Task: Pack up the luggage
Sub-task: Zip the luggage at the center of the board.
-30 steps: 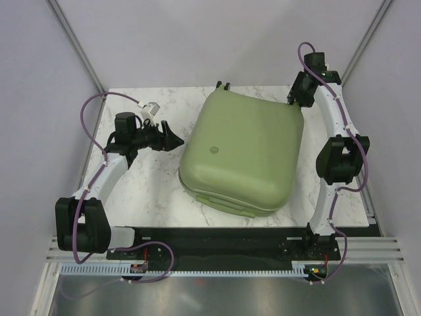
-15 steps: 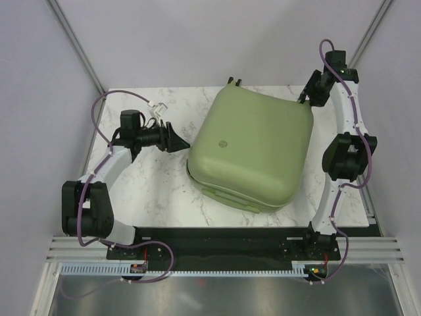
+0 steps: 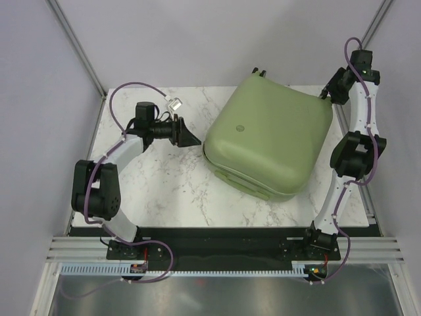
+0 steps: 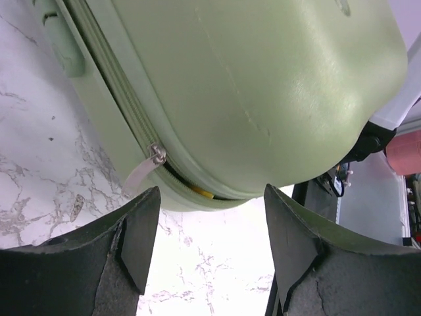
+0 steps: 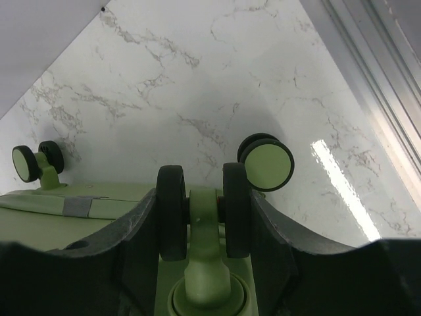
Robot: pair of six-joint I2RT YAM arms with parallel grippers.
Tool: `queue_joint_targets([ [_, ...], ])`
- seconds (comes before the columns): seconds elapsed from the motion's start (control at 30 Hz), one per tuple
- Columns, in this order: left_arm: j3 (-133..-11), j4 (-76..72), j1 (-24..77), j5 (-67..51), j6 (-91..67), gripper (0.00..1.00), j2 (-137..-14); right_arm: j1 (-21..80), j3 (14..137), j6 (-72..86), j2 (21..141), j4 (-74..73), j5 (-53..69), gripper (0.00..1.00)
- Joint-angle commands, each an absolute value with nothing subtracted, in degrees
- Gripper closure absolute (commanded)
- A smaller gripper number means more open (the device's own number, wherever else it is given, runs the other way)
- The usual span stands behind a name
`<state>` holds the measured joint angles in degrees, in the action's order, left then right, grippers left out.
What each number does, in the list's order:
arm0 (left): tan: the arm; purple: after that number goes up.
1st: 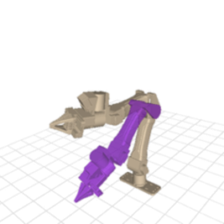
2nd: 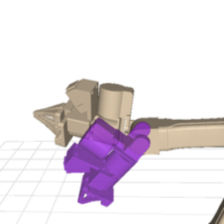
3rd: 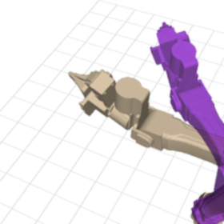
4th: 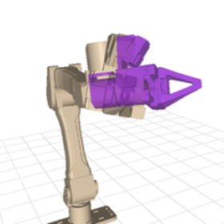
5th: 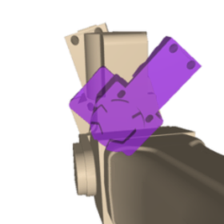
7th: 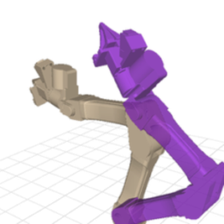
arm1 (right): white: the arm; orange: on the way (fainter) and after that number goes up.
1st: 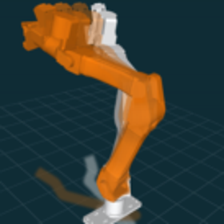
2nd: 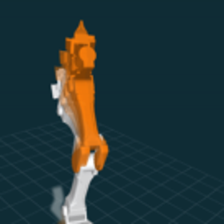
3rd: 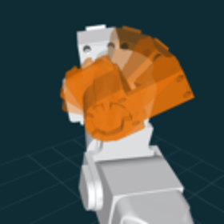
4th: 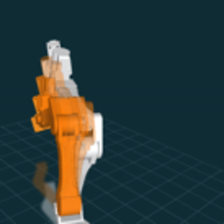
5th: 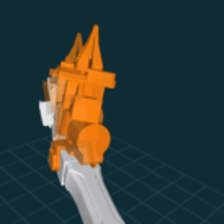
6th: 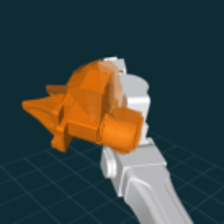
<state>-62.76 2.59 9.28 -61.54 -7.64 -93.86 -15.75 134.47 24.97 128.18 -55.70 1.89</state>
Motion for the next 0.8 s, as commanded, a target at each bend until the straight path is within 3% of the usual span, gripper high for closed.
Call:
queue_joint_targets([
  [0.0, -65.1, 0.7, 9.4, -64.4, -3.0, 0.29, -95.9, -19.2, 137.2, 24.0, 130.0, -47.6, -1.4, 1.00],
  [0.37, -72.4, 0.8, 9.4, -64.7, 7.0, 0.28, -107.0, -19.3, 133.5, 24.7, 130.4, -43.0, 8.3, 1.00],
  [0.77, -73.3, -3.1, 9.5, -71.7, 2.5, 0.27, -111.9, -19.3, 130.3, 23.9, 130.1, -42.2, 9.2, 1.00],
])
